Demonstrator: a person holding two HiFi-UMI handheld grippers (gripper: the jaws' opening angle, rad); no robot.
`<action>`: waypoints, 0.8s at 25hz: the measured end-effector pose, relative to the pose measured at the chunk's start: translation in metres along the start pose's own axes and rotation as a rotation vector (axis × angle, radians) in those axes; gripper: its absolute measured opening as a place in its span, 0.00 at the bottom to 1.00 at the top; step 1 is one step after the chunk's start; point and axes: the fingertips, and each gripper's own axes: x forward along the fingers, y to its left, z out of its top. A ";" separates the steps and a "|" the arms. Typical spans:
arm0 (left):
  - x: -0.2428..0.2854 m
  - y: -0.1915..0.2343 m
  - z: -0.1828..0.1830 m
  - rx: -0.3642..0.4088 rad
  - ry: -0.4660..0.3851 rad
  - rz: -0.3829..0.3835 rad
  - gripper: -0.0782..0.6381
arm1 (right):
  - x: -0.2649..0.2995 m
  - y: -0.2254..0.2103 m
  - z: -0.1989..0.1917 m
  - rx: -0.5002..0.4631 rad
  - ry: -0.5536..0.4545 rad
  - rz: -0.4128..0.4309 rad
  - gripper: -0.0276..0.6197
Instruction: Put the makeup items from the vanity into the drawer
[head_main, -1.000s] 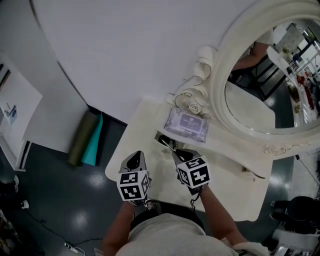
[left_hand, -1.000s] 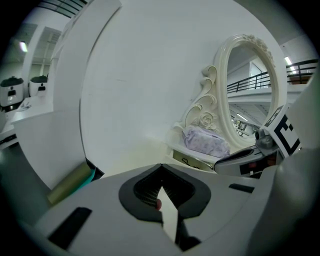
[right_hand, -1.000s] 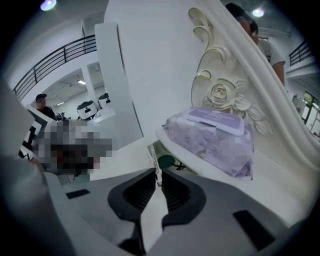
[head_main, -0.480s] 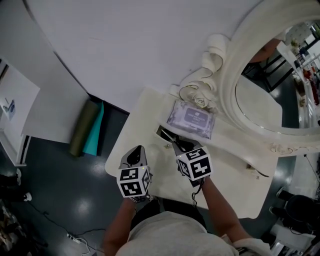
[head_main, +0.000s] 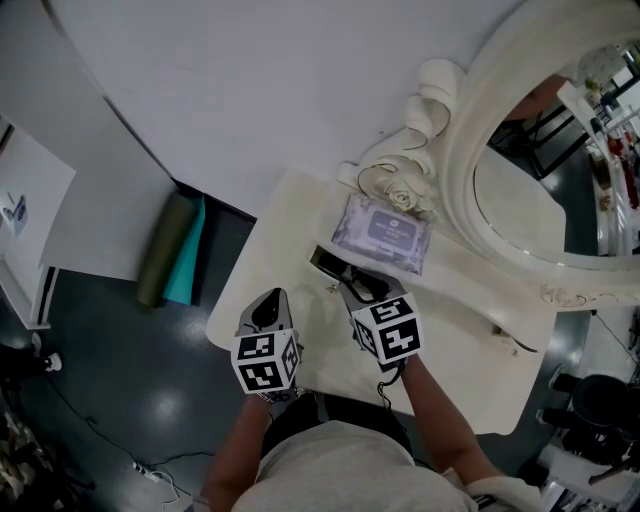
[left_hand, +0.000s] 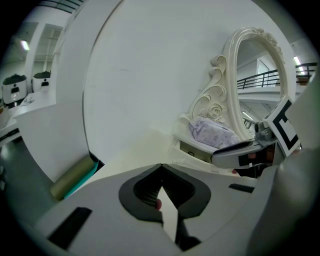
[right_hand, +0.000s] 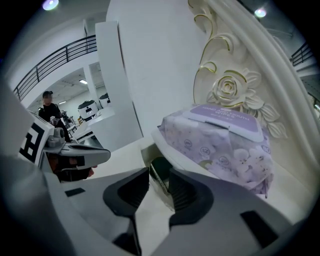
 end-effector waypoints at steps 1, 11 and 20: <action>0.000 0.000 0.000 0.000 0.000 0.000 0.12 | -0.001 0.000 0.000 0.000 -0.001 0.000 0.25; -0.012 -0.002 -0.004 -0.001 -0.012 0.006 0.12 | -0.012 0.004 -0.003 -0.007 -0.017 -0.006 0.24; -0.036 -0.014 -0.006 0.017 -0.050 -0.016 0.12 | -0.044 0.009 -0.006 -0.008 -0.070 -0.053 0.23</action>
